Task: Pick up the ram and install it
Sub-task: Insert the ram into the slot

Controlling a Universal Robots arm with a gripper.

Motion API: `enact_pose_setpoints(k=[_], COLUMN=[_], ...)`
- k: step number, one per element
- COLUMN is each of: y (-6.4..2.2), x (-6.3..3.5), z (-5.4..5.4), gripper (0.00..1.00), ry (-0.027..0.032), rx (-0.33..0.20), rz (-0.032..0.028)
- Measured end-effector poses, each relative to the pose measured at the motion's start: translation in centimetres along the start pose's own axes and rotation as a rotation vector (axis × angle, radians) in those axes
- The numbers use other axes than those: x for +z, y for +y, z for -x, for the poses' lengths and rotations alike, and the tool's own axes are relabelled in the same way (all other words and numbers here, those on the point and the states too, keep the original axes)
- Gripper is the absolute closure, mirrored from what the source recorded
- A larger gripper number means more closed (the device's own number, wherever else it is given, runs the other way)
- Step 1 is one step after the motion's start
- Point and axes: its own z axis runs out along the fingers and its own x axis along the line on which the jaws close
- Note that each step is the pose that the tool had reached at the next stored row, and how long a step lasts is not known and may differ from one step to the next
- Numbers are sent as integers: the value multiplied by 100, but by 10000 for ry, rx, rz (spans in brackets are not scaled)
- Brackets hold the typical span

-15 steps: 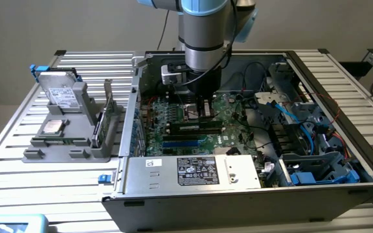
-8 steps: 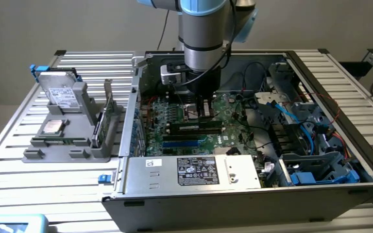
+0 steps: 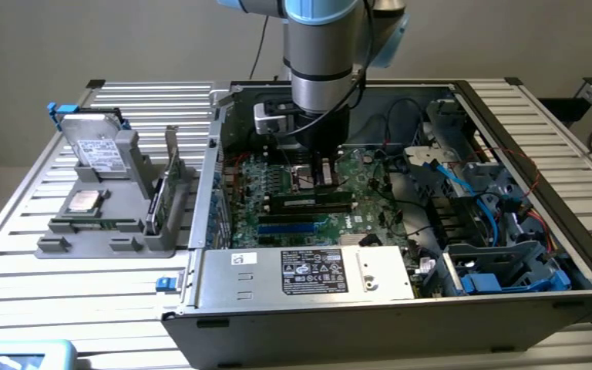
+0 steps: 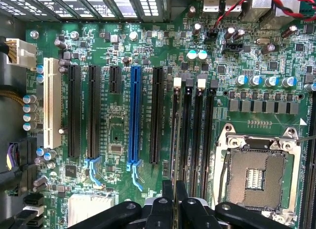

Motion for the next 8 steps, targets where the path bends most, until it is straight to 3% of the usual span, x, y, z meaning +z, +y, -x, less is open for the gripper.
enact_pose_setpoints(k=[8], y=[13], x=[-1], z=[0], gripper=[86], ry=[1], rx=[2], rz=[1])
